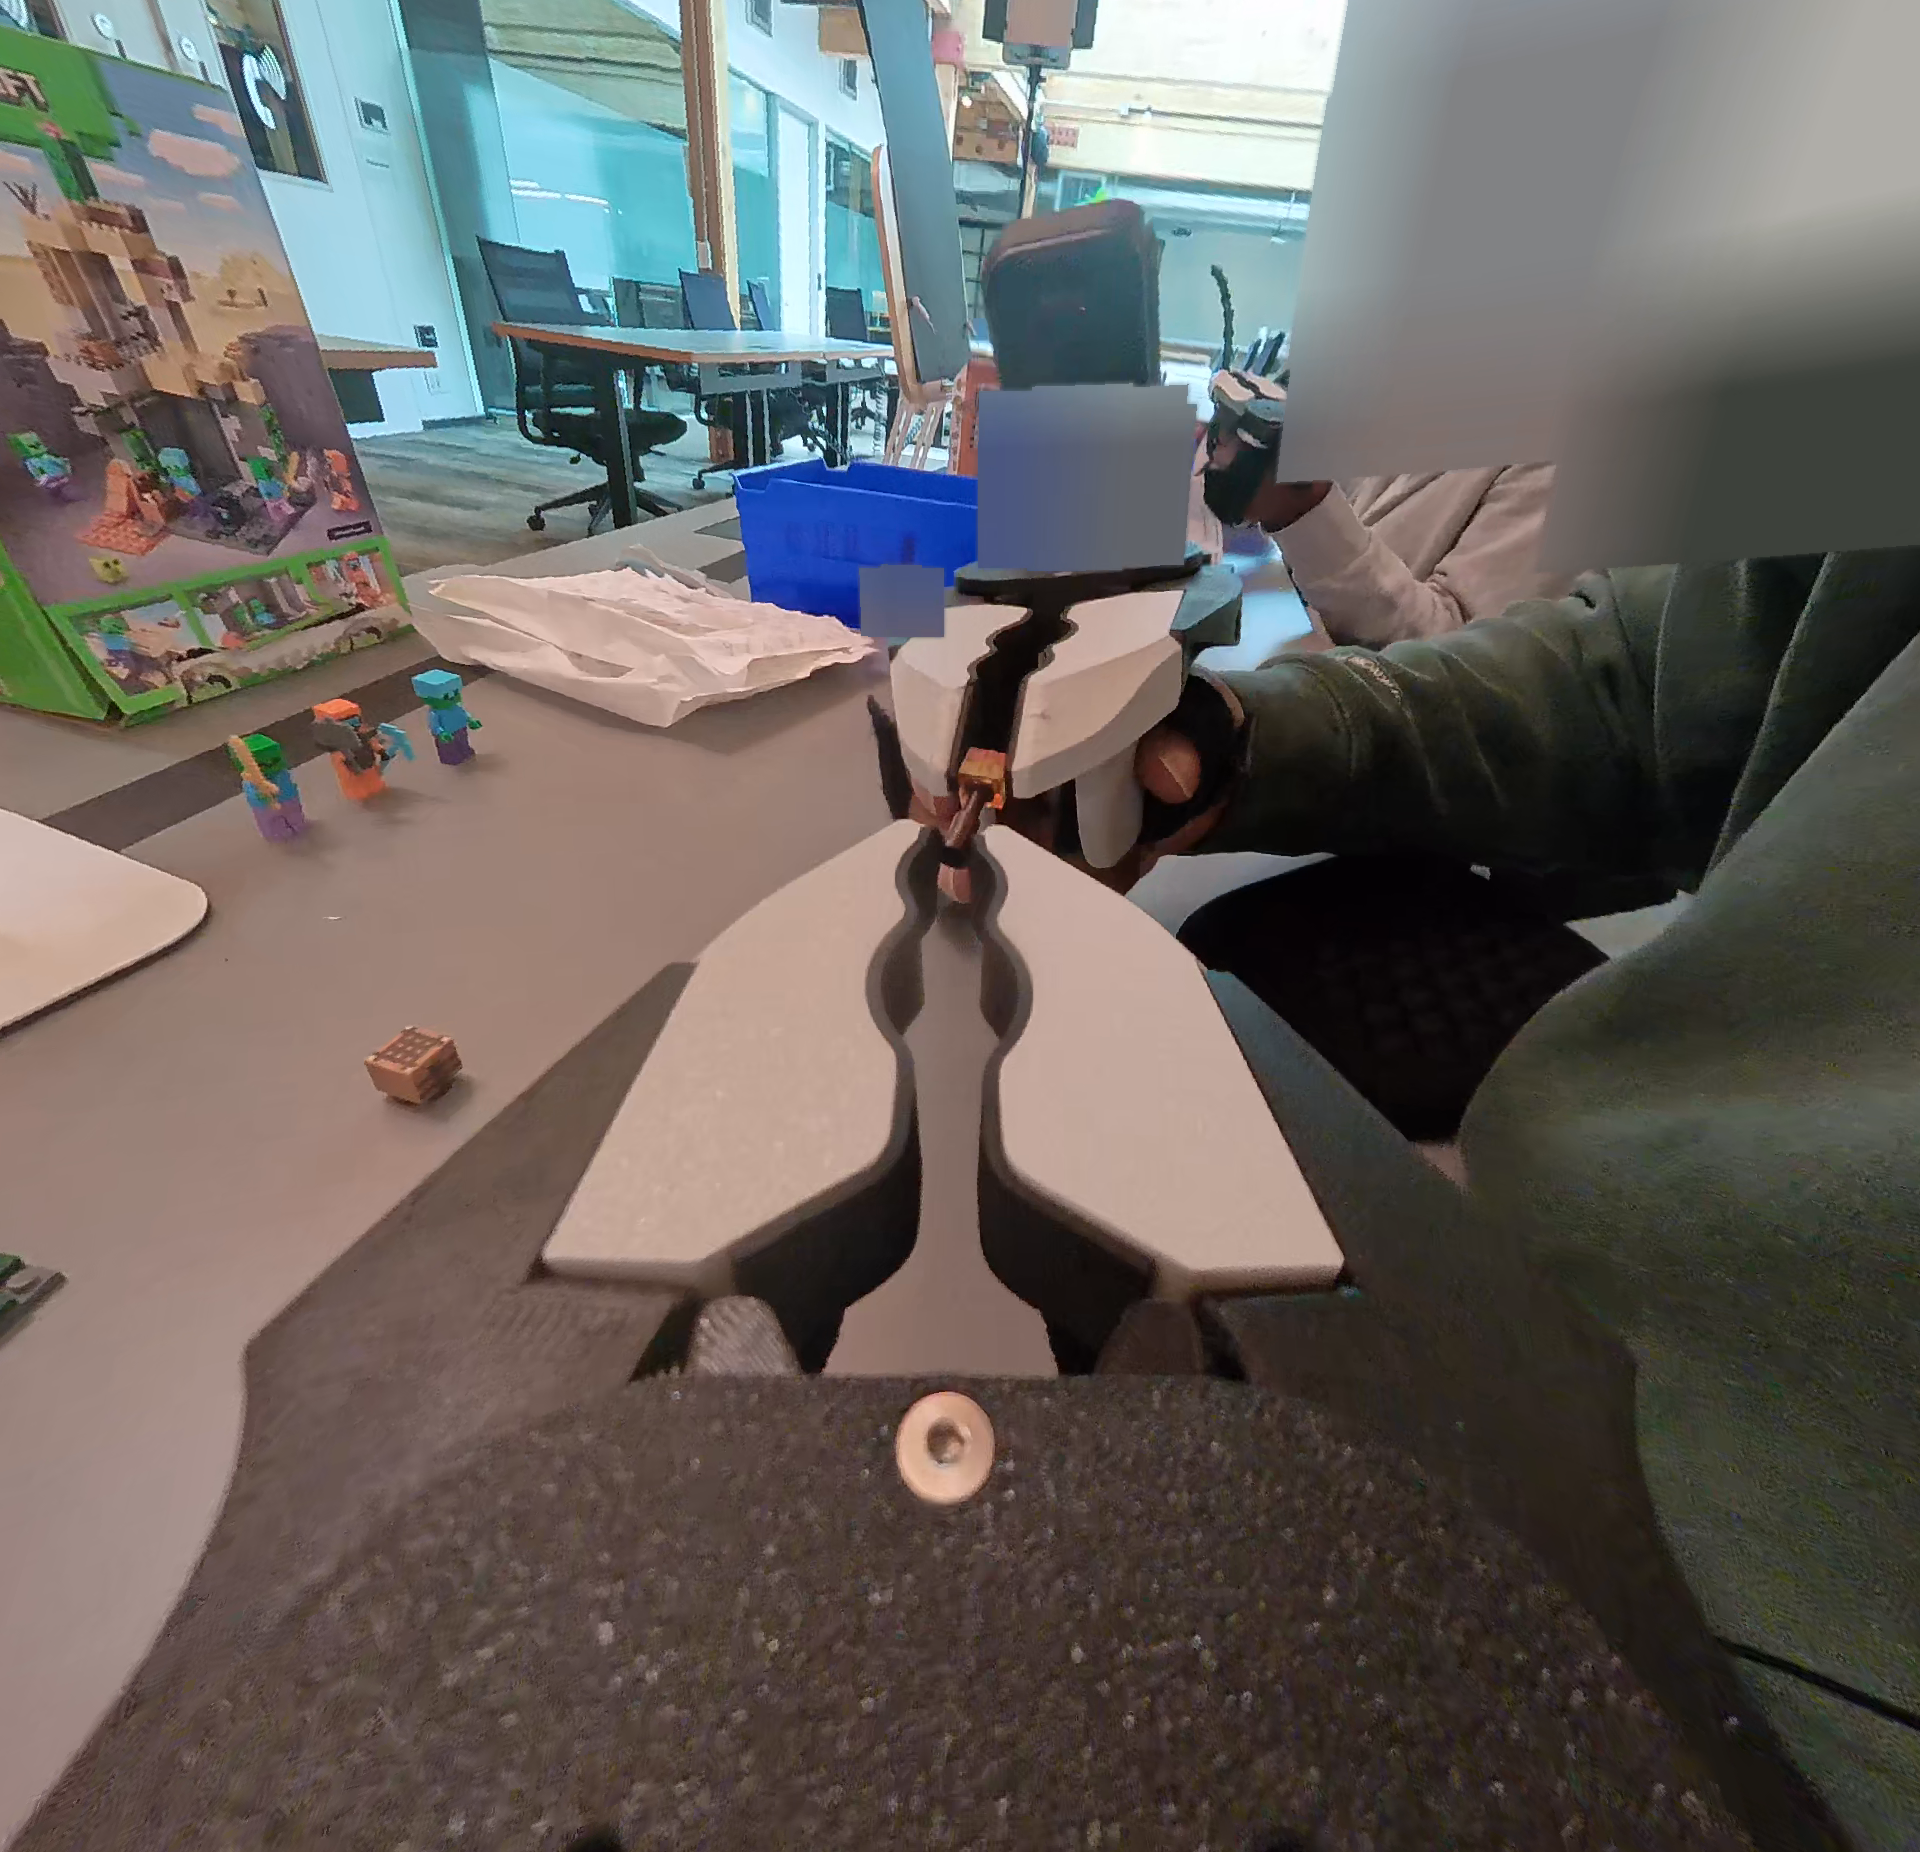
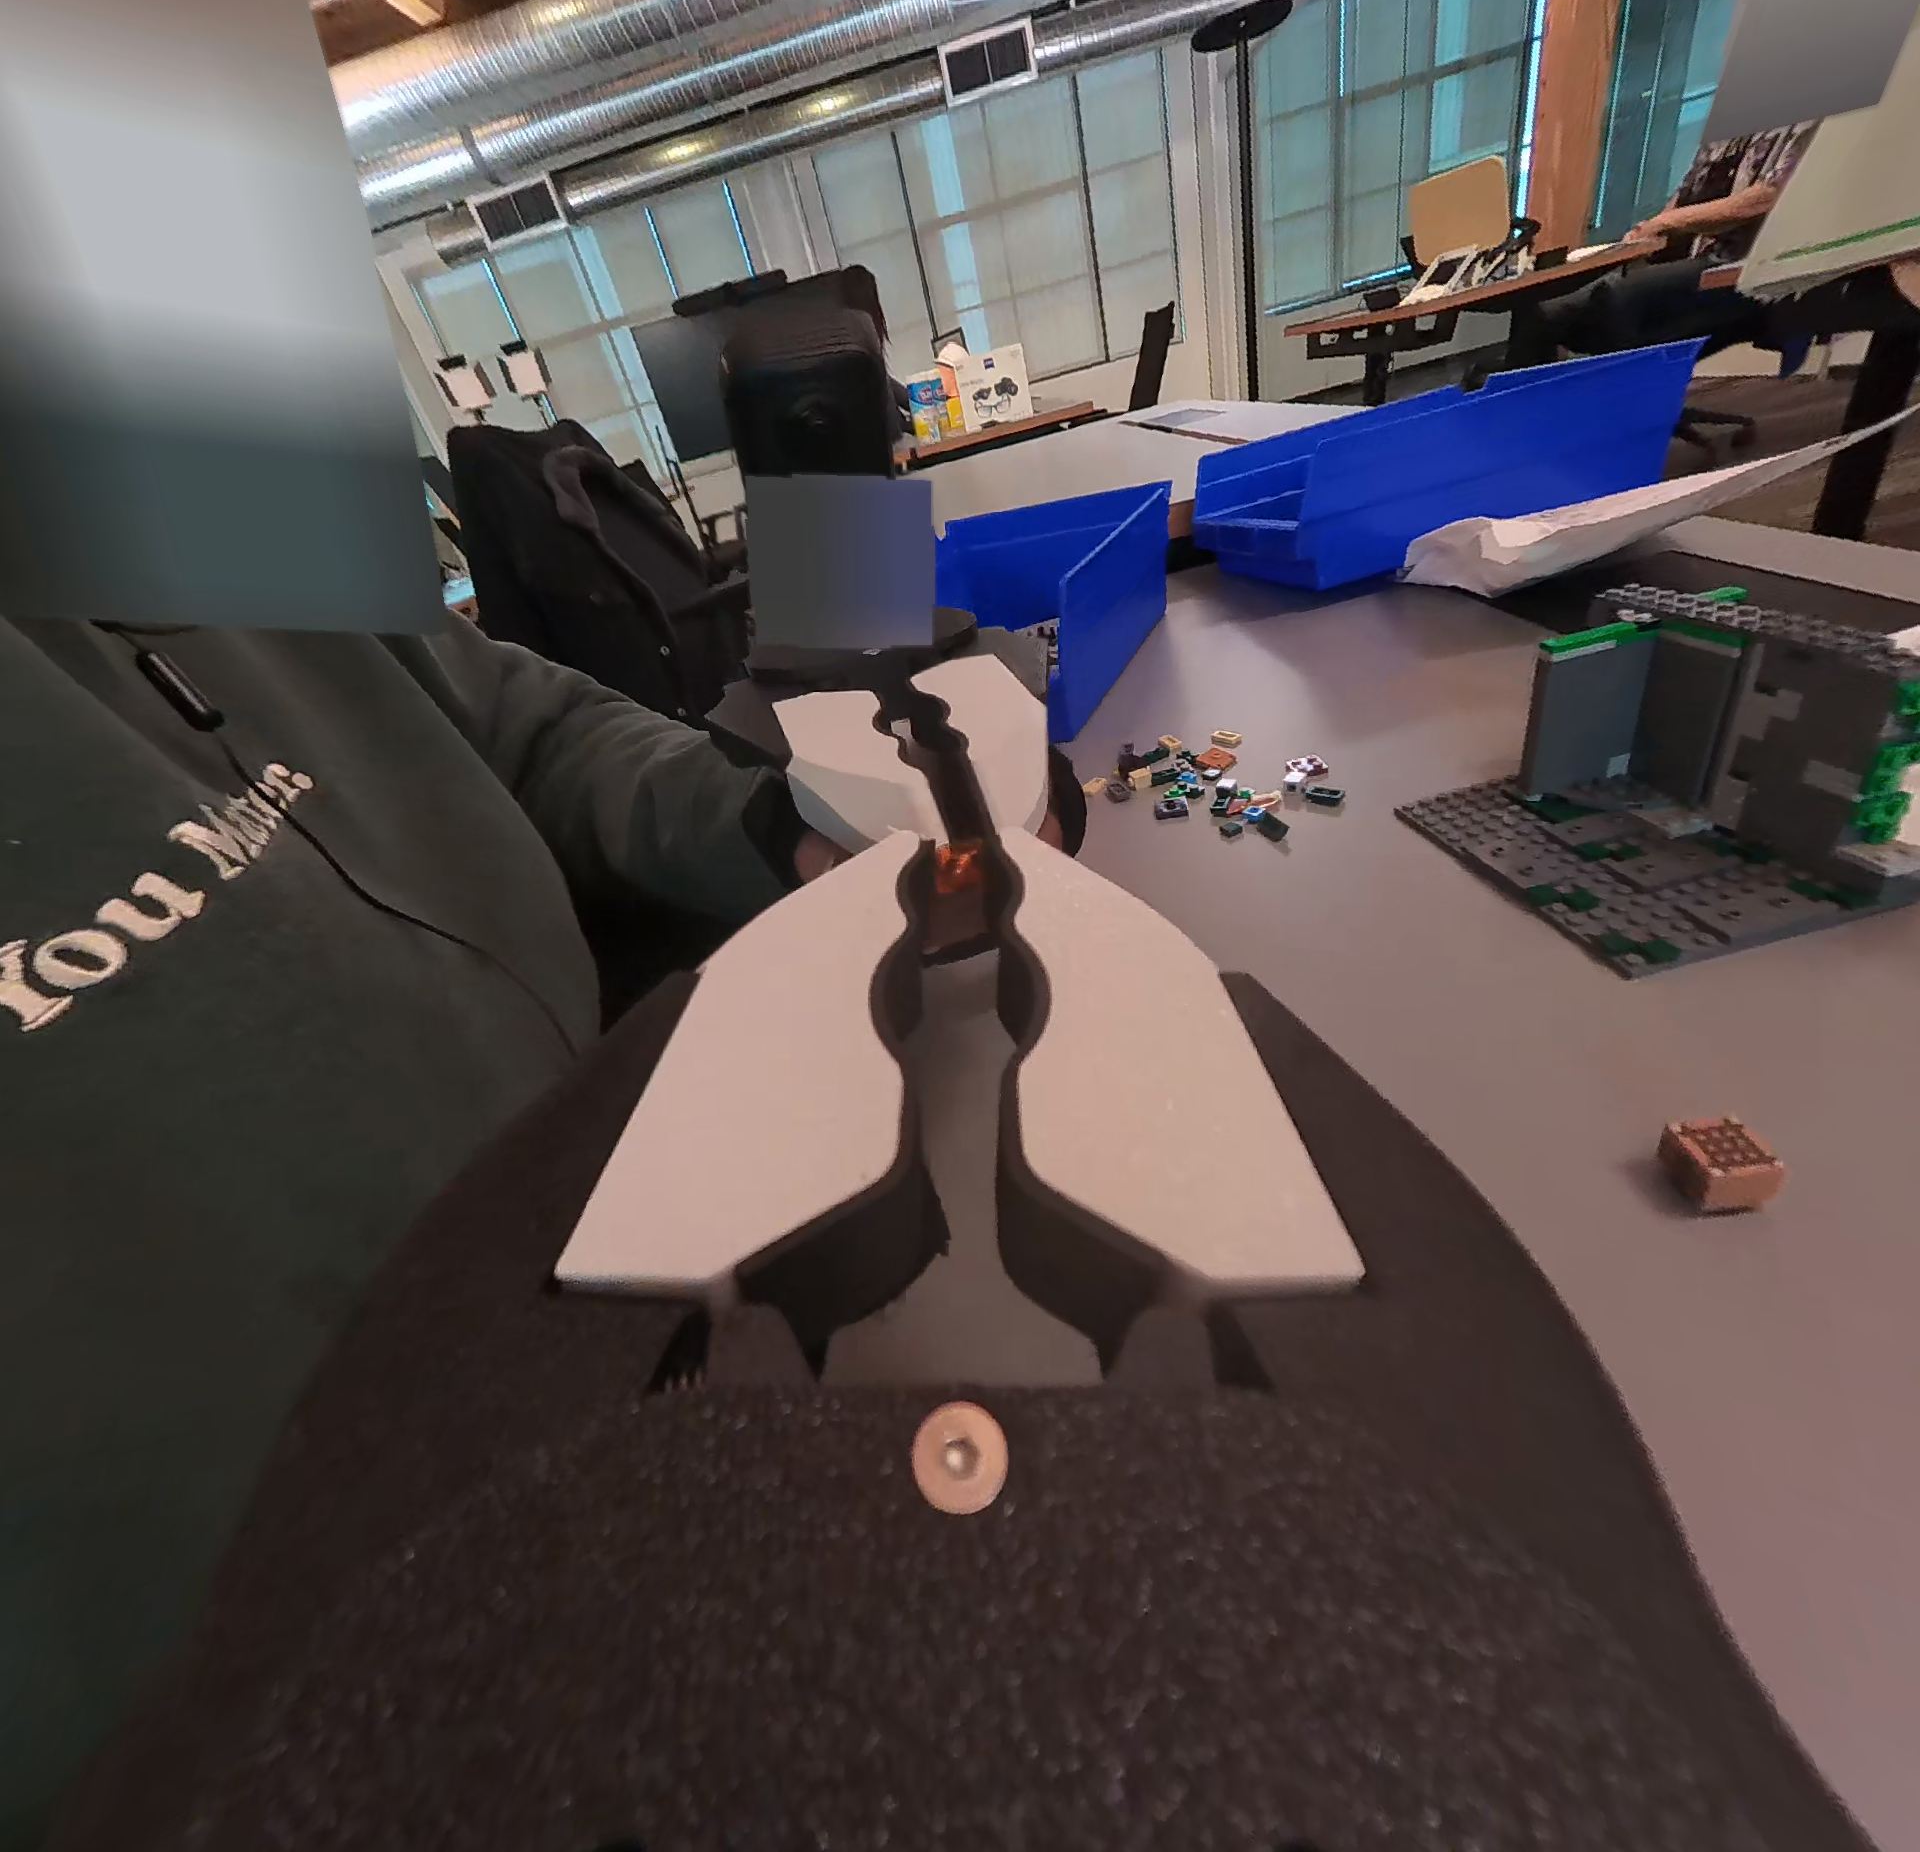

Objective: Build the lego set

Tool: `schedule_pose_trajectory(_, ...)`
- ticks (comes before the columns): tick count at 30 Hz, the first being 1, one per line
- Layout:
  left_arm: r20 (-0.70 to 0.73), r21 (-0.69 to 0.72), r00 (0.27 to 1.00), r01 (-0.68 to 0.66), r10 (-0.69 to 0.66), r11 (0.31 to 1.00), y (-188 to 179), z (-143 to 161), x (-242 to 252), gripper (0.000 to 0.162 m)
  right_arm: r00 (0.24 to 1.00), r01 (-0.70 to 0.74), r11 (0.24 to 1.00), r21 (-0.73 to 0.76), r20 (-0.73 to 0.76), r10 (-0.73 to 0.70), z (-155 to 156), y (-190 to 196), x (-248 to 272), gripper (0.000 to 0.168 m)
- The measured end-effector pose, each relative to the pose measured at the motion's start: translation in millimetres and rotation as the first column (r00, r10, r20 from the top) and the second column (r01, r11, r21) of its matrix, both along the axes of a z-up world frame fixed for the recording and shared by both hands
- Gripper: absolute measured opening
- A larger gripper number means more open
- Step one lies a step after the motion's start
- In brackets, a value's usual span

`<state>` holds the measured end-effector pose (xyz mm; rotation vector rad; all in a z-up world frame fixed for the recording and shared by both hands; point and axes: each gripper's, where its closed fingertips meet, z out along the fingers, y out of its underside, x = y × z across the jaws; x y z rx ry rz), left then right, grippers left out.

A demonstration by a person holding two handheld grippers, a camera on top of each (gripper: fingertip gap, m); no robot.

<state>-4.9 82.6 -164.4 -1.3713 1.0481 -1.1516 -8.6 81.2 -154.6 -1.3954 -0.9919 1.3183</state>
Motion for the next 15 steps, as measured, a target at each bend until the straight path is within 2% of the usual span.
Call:
schedule_pose_trajectory(4, 0.067, -0.039, 0.998, -0.015, 0.017, 0.999, 3, 8, -5, 0.005, 0.999, 0.043, 0.998, 0.036, 0.013, -0.043, 8, 3, 3, 0.017)
schedule_pose_trajectory(10, 0.121, -0.049, 0.992, -0.012, 0.018, 0.999, 2, 16, -7, 0.005, 0.995, 0.101, 0.994, 0.04, 0.02, -0.102, 8, 4, 0, 0.019)
schedule_pose_trajectory(13, 0.101, -0.03, 0.995, -0.014, 0.017, 0.999, 0, 14, -5, 0.005, 0.996, 0.086, 0.995, 0.052, 0.019, -0.087, 13, 1, -5, 0.007)
schedule_pose_trajectory(15, 0.085, -0.009, 0.996, -0.024, 0.024, 1.0, -1, 13, -6, 0.005, 0.996, 0.07, 0.996, 0.061, 0.052, -0.073, 12, 1, -6, 0.007)
